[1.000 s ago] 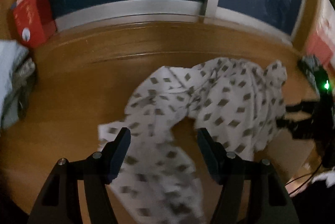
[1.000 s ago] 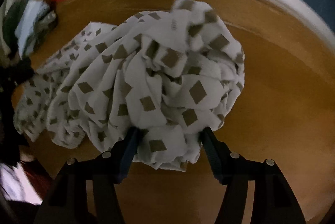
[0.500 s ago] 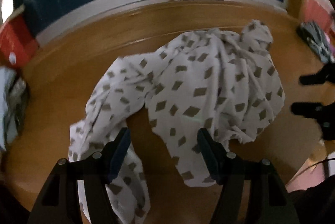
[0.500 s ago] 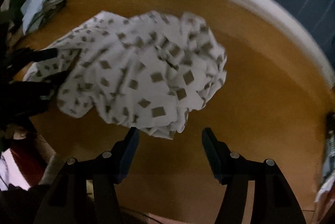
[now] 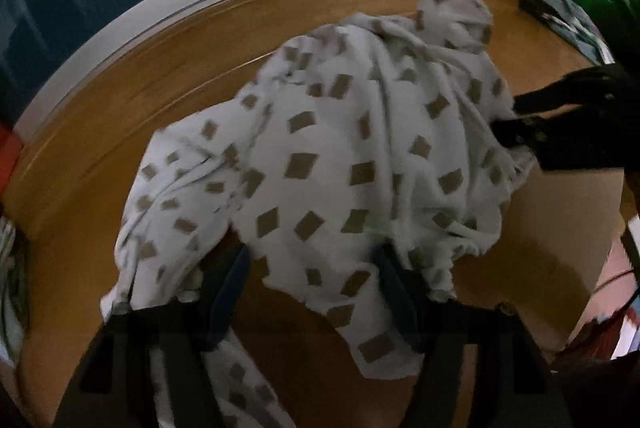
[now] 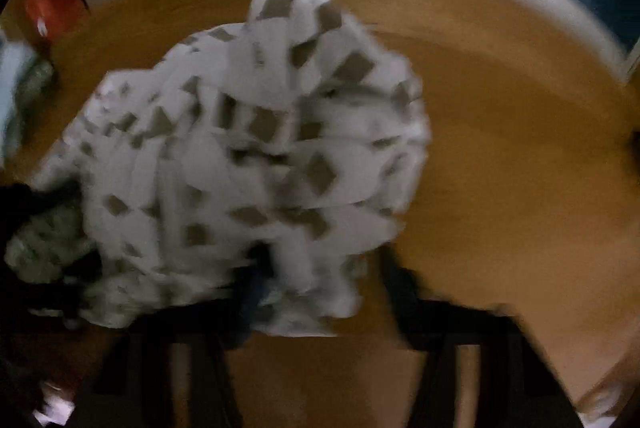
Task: Fold clothes
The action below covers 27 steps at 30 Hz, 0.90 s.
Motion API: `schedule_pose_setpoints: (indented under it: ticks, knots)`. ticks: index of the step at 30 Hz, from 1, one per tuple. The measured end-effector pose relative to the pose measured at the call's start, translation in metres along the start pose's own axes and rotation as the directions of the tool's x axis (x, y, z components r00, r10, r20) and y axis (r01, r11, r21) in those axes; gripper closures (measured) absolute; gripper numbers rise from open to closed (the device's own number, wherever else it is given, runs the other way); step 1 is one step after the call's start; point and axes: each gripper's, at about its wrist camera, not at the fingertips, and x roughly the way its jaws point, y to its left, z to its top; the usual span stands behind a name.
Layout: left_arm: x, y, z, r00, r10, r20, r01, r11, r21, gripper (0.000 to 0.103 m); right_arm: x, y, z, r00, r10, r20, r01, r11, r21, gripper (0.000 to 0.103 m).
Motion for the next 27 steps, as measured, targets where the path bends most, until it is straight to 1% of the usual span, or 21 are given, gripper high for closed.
schedule_pose_setpoints:
  ticks: [1,2,4,7,8,12,15,17,18,19,20,21,23,24,26,27]
  knots:
    - [-0.001,0.001,0.001,1.0,-0.002,-0.003,0.002,1.0,0.008,0.094,-0.005,0.005,0.002,1.0,0.013,0.001,-0.013,1.0,0.004,0.083]
    - [-0.004,0.003,0.001,1.0,0.0,0.007,0.0,1.0,0.009,0.095,-0.011,0.011,0.004,1.0,0.025,0.008,-0.025,1.0,0.002,0.084]
    - [-0.016,0.01,0.002,0.999,0.008,0.042,-0.009,1.0,0.012,0.095,-0.036,0.029,0.003,0.998,0.037,0.055,-0.034,0.998,-0.044,0.085]
    - [-0.033,0.025,0.001,0.996,0.043,0.08,-0.044,0.999,0.016,0.095,-0.06,0.054,-0.001,0.995,0.051,0.091,-0.042,0.994,-0.097,0.086]
    - [-0.038,0.032,-0.001,0.994,0.053,0.091,-0.054,0.998,0.013,0.095,-0.063,0.058,-0.003,0.994,0.056,0.093,-0.047,0.994,-0.097,0.086]
    - [-0.056,0.054,-0.009,0.989,0.09,0.117,-0.092,0.996,0.015,0.095,-0.066,0.066,-0.011,0.989,0.121,0.086,-0.115,0.991,-0.074,0.086]
    - [-0.063,0.065,-0.015,0.986,0.118,0.12,-0.121,0.992,0.017,0.095,-0.056,0.062,-0.017,0.992,0.115,0.057,-0.112,0.992,-0.052,0.084]
    - [-0.064,0.066,-0.018,0.987,0.118,0.11,-0.121,0.993,0.013,0.095,-0.051,0.061,-0.021,0.994,0.1,0.04,-0.099,0.994,-0.039,0.081]
    - [-0.065,0.063,-0.021,0.989,0.105,0.099,-0.107,0.994,0.008,0.093,-0.051,0.059,-0.025,0.995,0.092,0.043,-0.091,0.995,-0.037,0.079]
    - [-0.066,0.062,-0.024,0.992,0.09,0.09,-0.091,0.996,0.005,0.09,-0.052,0.056,-0.029,0.995,0.084,0.047,-0.082,0.996,-0.035,0.073]
    - [-0.065,0.061,-0.029,0.994,0.074,0.085,-0.075,0.997,0.008,0.078,-0.057,0.051,-0.036,0.995,0.075,0.06,-0.073,0.997,-0.031,0.066]
    - [-0.065,0.055,-0.032,0.994,0.068,0.084,-0.07,0.997,0.017,0.063,-0.062,0.046,-0.043,0.995,0.065,0.073,-0.063,0.998,-0.028,0.063]
    - [-0.064,0.045,-0.039,0.995,0.06,0.081,-0.063,0.997,0.037,0.051,-0.07,0.037,-0.056,0.995,0.035,0.094,-0.033,0.999,-0.022,0.056]
    - [-0.062,0.038,-0.042,0.995,0.061,0.079,-0.066,0.996,0.056,0.046,-0.074,0.033,-0.063,0.995,0.016,0.102,-0.014,1.0,-0.021,0.055]
    - [-0.054,0.029,-0.045,0.995,0.064,0.071,-0.071,0.994,0.088,0.041,-0.078,0.026,-0.073,0.994,-0.007,0.108,0.009,1.0,-0.018,0.053]
    - [-0.048,0.023,-0.044,0.996,0.068,0.061,-0.074,0.992,0.103,0.041,-0.074,0.024,-0.076,0.995,-0.006,0.1,0.008,1.0,-0.015,0.053]
